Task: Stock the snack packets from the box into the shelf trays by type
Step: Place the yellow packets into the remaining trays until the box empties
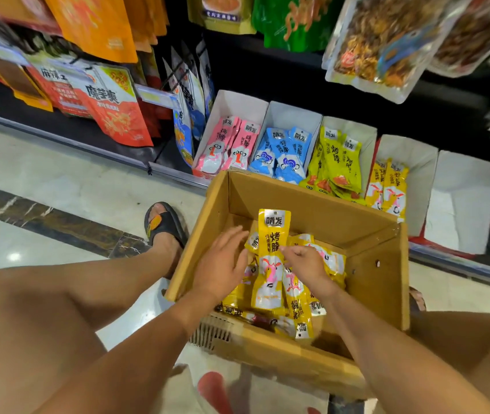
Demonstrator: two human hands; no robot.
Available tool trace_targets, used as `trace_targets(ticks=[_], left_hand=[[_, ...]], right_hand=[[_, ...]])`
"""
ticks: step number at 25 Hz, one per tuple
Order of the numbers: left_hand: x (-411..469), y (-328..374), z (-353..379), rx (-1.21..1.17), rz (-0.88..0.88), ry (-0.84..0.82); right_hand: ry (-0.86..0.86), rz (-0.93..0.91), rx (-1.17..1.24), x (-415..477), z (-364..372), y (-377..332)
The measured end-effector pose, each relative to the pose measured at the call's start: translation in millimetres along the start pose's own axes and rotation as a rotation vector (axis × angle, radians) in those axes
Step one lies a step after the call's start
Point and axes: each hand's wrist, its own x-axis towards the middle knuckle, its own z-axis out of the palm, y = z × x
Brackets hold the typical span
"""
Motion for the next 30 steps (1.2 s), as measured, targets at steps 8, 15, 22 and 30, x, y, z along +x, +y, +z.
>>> trace_targets(ticks=[8,15,22,30], left_hand=[[12.1,20.3,30.0,-0.775,-0.356,-0.273],[15.4,19.8,27.1,-0.763,-0.358,-0.28],[16.8,9.2,34.2,-0.739,-0.41,-0.219],[23.9,-6.2,42.0,-0.679,-0.47,-0.151]], right_hand=[[-0.031,0.119,0.362,-28.1,-7.4,-18.7],[-0.112,0.104,0.377,-33.7,-6.6,-23.5],[-0.156,0.308,0.333,-27.1,-9.8,15.3],[-0.216,0.359,-0.311,-16.1,-16.0,115.7]])
